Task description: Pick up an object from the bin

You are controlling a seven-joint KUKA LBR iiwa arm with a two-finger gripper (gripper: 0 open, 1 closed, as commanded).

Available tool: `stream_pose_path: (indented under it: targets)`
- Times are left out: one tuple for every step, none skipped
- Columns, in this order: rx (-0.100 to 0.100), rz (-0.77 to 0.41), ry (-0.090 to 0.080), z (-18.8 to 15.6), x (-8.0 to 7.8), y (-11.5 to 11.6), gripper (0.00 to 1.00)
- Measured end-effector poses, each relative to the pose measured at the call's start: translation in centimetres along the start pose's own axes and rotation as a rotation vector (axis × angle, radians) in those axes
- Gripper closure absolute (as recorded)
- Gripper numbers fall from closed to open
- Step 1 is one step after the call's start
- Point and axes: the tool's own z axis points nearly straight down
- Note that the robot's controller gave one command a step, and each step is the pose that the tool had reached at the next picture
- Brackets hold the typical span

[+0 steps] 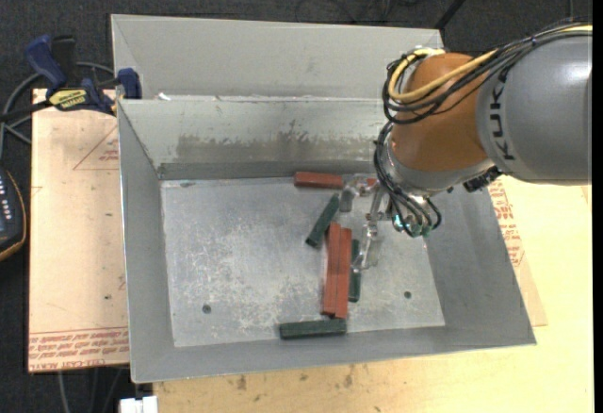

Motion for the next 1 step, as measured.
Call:
stream_pose_path:
  targets:
    - [0.002,-0.492,-0.01,6.25,0.23,1.36,0.0]
